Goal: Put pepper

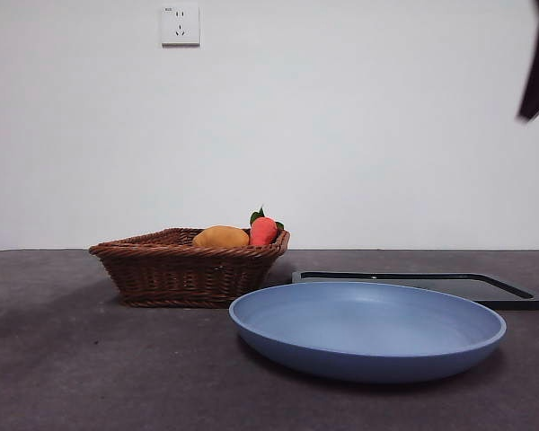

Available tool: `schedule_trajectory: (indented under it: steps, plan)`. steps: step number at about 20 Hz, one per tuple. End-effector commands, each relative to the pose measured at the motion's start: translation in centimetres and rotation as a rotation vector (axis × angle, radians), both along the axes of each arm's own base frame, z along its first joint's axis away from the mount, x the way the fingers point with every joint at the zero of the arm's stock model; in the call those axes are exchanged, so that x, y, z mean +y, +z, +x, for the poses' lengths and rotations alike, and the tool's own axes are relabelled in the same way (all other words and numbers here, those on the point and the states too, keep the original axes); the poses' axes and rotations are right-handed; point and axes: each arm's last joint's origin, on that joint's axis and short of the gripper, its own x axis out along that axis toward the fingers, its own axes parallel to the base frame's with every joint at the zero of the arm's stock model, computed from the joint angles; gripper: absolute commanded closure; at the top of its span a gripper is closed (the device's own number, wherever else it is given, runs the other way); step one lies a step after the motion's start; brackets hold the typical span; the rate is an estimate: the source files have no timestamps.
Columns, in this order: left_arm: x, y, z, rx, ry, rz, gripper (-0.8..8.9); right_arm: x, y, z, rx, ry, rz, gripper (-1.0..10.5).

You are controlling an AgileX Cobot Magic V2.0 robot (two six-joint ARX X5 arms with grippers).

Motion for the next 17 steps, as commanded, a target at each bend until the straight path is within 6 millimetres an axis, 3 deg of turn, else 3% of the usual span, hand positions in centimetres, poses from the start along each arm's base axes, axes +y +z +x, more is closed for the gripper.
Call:
schedule_trajectory:
  steps: [1, 8, 17]
  plan:
    - [0.0, 0.5, 0.0, -0.024, -0.005, -0.004, 4.45, 1.2, -1.4, 2.4, 0.037, 0.021, 0.002, 6.0]
    - [0.0, 0.5, 0.0, -0.024, -0.005, -0.004, 4.47, 4.0, -7.2, 7.1, 0.12, 0.076, -0.055, 6.3]
    - [0.0, 0.5, 0.0, -0.024, -0.002, -0.002, 4.47, 4.8, -11.3, 8.9, 0.2, 0.094, -0.096, 6.6]
